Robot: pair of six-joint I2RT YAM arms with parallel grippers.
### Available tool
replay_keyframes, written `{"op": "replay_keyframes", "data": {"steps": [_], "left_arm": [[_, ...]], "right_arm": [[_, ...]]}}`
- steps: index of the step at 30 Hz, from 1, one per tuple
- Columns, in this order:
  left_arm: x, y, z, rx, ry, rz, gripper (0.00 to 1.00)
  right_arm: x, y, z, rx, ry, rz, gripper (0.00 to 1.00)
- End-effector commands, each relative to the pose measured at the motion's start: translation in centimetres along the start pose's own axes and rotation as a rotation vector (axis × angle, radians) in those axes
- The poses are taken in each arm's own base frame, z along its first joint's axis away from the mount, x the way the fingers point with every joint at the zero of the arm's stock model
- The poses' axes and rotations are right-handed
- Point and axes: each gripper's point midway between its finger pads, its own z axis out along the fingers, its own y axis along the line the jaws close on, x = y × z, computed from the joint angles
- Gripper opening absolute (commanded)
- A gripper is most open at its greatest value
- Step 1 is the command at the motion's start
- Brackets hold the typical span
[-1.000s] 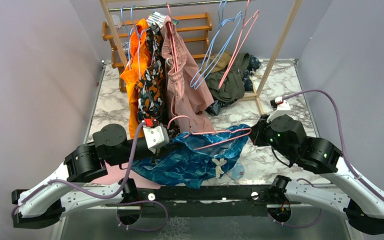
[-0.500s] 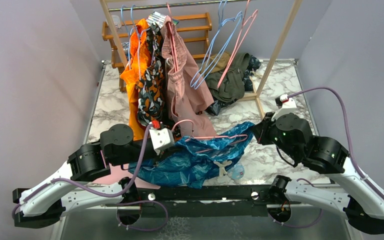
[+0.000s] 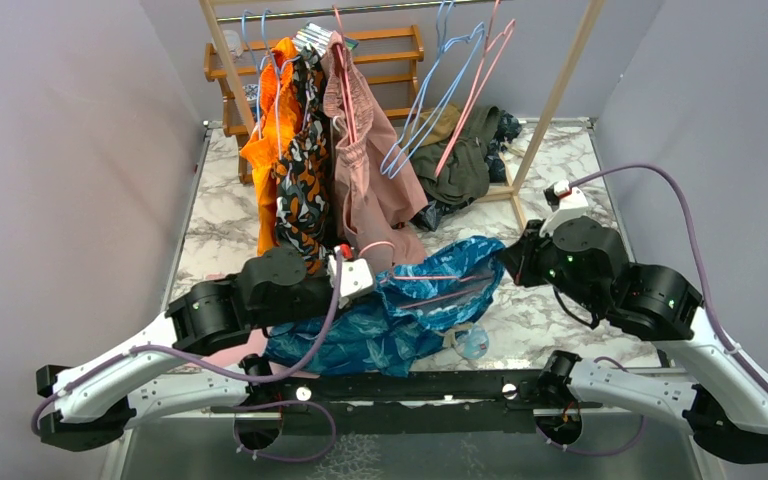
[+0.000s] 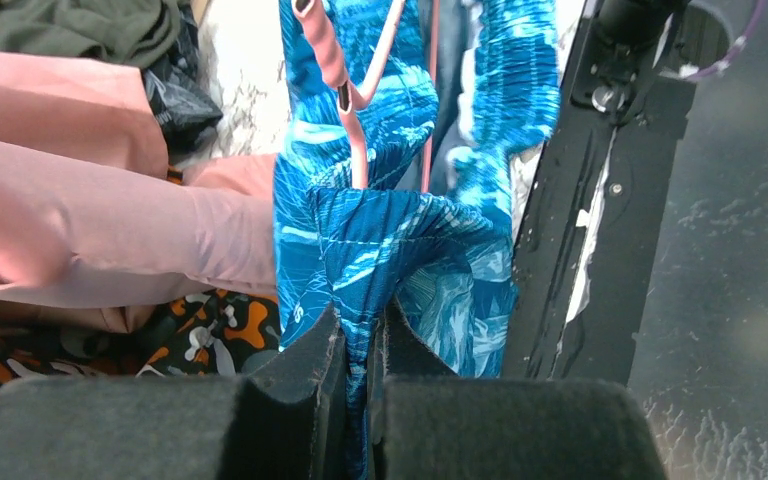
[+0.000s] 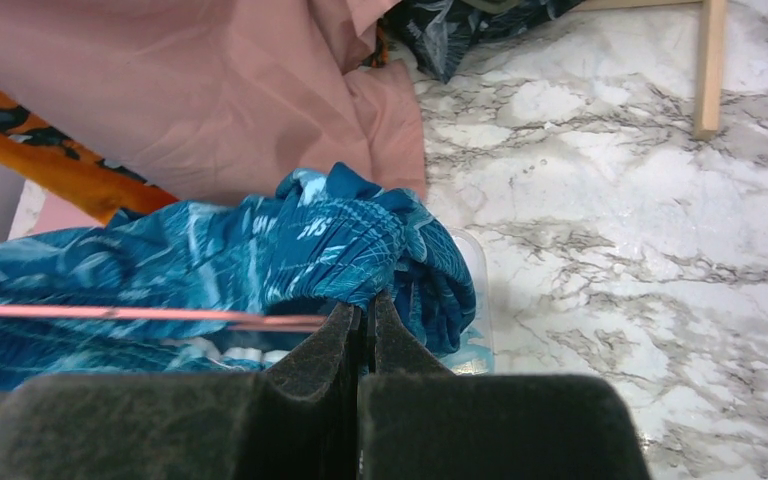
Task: Place the shorts on the hanger
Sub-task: Hang the shorts on the hanger.
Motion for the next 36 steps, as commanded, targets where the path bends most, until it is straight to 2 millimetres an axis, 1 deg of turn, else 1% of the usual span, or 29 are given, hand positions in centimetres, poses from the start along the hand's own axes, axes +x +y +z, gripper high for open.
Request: {"op": "replay_keyframes", "data": {"steps": [1, 3, 9, 12, 14, 16, 17, 19, 23, 26, 28, 31, 36], "left_arm": [[0.9, 0.9, 1.4, -0.043, 0.047, 0.022, 0.00], [1.0, 1.0, 2.0, -0.046, 0.055, 0.024, 0.00], [0.5, 2.2, 2.5, -0.116, 0.021, 0.027, 0.00], [0.3, 2.4, 2.5, -0.126, -0.002, 0.031, 0.00], [0.1, 2.1, 2.4, -0.111, -0.013, 0.035, 0.00], [0.0, 2.3, 2.0, -0.119, -0.023, 0.037, 0.00], [0.0, 2.6, 1.7, -0.139, -0.027, 0.036, 0.00], [-0.2, 3.5, 1.0, -0.193, -0.035, 0.036, 0.00], [-1.5, 5.5, -0.9, -0.312, -0.095, 0.022, 0.00], [-2.9, 6.1, -2.1, -0.347, -0.152, 0.020, 0.00], [-3.4, 6.3, -2.6, -0.361, -0.174, 0.023, 0.00], [-4.0, 6.2, -3.0, -0.351, -0.194, 0.031, 0.00], [-5.7, 5.4, -3.7, -0.306, -0.268, 0.020, 0.00]], "right_arm": [[0.0, 2.1, -0.9, -0.106, 0.048, -0.020, 0.01], [0.0, 2.5, -1.0, -0.125, 0.059, -0.020, 0.01], [-1.1, 2.4, -1.7, -0.119, 0.025, -0.002, 0.01], [-2.7, 0.7, -2.5, -0.055, -0.058, 0.035, 0.01], [-3.3, -0.8, -2.8, 0.013, -0.101, 0.037, 0.01], [-3.2, -2.4, -2.7, 0.102, -0.105, 0.026, 0.01], [-2.7, -3.0, -2.7, 0.131, -0.089, 0.012, 0.01], [-1.8, -3.1, -2.4, 0.133, -0.059, 0.001, 0.01], [0.2, -1.0, -1.8, -0.003, 0.010, -0.030, 0.01], [1.2, 0.9, -1.7, -0.123, 0.046, -0.053, 0.01], [1.7, 2.2, -1.7, -0.195, 0.066, -0.066, 0.01], [2.5, 4.1, -2.0, -0.311, 0.101, -0.106, 0.01], [3.1, 6.6, -2.3, -0.455, 0.135, -0.153, 0.01]]}}
